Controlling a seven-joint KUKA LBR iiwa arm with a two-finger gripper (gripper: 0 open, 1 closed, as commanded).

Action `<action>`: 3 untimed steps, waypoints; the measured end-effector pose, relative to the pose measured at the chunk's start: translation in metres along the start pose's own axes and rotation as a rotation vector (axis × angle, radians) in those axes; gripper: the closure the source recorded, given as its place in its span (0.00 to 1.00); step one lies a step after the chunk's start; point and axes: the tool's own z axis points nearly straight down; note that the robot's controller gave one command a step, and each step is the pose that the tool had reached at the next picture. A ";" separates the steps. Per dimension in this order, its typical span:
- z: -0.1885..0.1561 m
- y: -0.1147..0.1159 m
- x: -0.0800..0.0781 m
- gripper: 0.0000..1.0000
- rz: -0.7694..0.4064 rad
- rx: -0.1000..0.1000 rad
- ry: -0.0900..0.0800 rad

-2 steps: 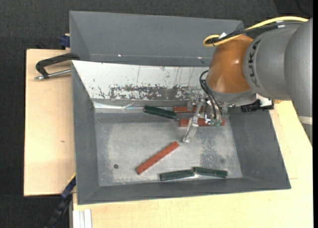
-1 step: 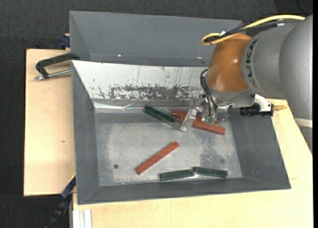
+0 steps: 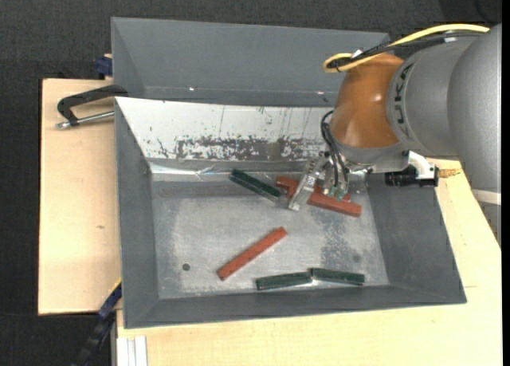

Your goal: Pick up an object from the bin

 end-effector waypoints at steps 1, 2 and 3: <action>-0.002 0.000 0.000 1.00 0.000 0.001 0.002; -0.009 0.000 0.002 1.00 -0.001 0.003 0.012; -0.022 0.000 0.003 1.00 -0.001 0.005 0.019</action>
Offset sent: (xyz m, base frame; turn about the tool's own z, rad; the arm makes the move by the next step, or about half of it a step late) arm 0.0000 0.0001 0.0351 0.0000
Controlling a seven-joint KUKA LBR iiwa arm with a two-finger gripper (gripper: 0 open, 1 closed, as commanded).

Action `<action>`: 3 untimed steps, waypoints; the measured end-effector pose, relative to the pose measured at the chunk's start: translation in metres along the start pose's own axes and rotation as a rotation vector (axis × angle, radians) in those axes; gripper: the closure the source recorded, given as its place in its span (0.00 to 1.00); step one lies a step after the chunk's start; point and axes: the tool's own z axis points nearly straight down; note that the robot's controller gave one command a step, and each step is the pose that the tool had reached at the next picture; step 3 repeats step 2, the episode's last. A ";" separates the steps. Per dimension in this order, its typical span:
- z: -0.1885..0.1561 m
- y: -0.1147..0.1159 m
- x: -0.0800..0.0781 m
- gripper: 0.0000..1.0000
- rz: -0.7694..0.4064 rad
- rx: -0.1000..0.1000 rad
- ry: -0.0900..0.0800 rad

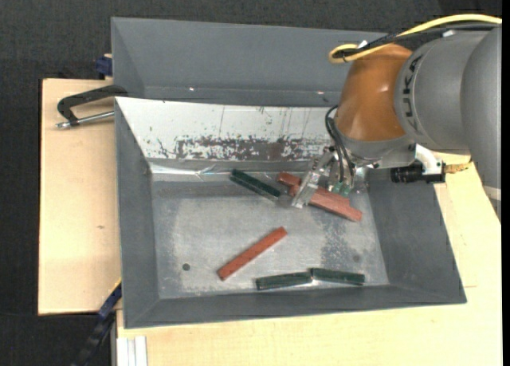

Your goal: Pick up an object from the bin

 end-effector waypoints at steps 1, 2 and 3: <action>-0.021 0.000 0.000 1.00 -0.001 -0.001 -0.002; -0.032 0.001 -0.002 1.00 -0.001 -0.004 -0.009; -0.032 0.001 -0.002 1.00 -0.001 -0.004 -0.009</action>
Offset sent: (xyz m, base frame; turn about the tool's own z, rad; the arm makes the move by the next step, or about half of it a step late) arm 0.0001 0.0001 0.0352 0.0000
